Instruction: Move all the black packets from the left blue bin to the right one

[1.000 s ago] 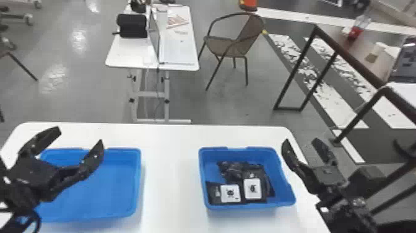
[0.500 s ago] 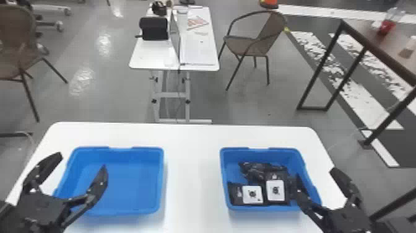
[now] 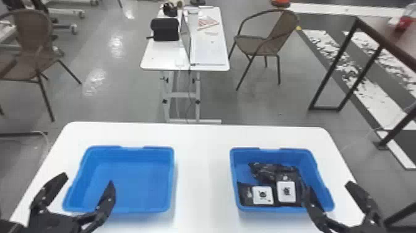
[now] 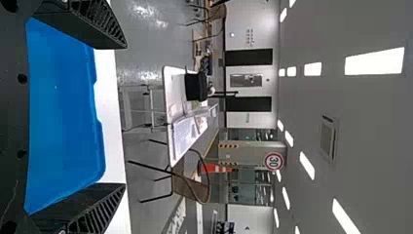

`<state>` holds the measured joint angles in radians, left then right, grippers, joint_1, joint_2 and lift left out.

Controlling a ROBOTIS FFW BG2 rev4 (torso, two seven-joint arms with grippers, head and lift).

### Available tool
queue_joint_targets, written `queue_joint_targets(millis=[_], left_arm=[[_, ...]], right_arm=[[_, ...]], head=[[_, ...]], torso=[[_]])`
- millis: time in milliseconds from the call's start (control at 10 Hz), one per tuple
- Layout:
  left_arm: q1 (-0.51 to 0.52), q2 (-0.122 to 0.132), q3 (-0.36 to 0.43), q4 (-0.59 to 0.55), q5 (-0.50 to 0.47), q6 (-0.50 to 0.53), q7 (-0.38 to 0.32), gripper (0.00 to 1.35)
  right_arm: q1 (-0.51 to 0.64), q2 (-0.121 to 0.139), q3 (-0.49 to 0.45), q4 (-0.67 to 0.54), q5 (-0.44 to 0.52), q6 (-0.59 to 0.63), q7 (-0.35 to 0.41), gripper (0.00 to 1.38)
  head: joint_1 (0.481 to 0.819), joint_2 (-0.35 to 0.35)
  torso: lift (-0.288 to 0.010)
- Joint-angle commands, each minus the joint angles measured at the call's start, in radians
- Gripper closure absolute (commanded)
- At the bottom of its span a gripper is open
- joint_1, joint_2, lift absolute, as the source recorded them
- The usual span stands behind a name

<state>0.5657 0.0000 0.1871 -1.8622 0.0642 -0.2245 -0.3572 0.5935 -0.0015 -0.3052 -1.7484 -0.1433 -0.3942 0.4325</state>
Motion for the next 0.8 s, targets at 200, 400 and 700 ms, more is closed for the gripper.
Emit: queue_joint_targets(millis=[200,400,700], left_arm=[[-0.001,-0.003,-0.011,0.0,0.014,0.019,0.001,0.12],[-0.004,-0.003,-0.014,0.0,0.019,0.033,0.001,0.13],[-0.012,-0.003,-0.031,0.0,0.032,0.057,0.001,0.13]], right_arm=[[-0.003,0.002,0.0,-0.002,-0.001,0.002,0.0,0.13],[-0.004,0.002,0.0,-0.002,-0.002,0.006,0.0,0.13],[-0.003,0.002,0.001,-0.002,-0.004,0.012,0.002,0.13]], head=[[0.695,-0.091],[0.695,-0.094],[0.695,-0.099]], torso=[[0.0],[0.0],[0.0]])
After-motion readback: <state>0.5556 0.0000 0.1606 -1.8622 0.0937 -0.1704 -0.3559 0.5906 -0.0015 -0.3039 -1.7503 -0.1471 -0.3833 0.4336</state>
